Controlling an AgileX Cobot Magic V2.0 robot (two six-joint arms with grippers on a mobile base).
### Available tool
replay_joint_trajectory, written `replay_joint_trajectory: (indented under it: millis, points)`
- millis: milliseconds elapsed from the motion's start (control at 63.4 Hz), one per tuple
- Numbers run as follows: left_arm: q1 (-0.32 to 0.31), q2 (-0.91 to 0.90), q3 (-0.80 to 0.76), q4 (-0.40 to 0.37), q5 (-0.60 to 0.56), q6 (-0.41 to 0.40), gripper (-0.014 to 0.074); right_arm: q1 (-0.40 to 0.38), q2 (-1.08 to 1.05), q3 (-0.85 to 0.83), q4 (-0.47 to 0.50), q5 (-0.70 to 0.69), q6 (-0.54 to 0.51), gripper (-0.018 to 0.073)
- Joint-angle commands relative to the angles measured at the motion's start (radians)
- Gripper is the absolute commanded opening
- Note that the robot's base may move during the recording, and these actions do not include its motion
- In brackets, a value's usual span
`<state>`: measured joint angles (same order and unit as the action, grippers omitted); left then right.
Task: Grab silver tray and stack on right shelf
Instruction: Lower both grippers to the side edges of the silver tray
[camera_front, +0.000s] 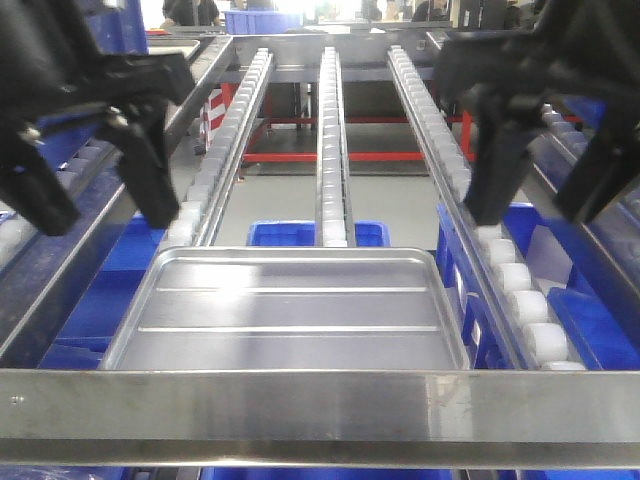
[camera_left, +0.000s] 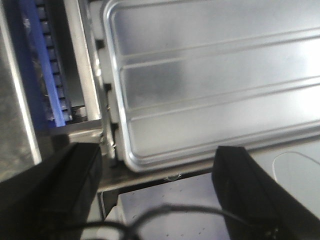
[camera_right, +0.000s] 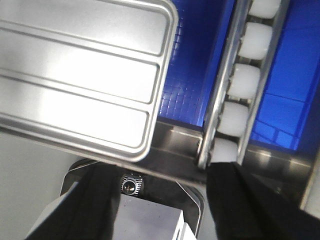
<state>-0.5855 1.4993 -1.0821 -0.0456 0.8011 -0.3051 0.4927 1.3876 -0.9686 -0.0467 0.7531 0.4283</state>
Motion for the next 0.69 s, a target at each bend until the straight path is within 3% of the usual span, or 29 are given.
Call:
replay_joint_trajectory:
  millis: [0, 394, 678]
  points:
    - [-0.010, -0.005, -0.032, 0.006, -0.064, -0.030, 0.0372, -0.002, 0.014, -0.038, -0.004, -0.086, 0.023, 0.0488]
    - [-0.010, 0.145, -0.082, 0.091, -0.058, -0.030, 0.0372, -0.002, 0.161, -0.038, -0.003, -0.213, 0.040, 0.0488]
    - [-0.008, 0.212, -0.082, 0.098, -0.089, -0.051, 0.0372, -0.002, 0.232, -0.038, -0.003, -0.275, 0.040, 0.0488]
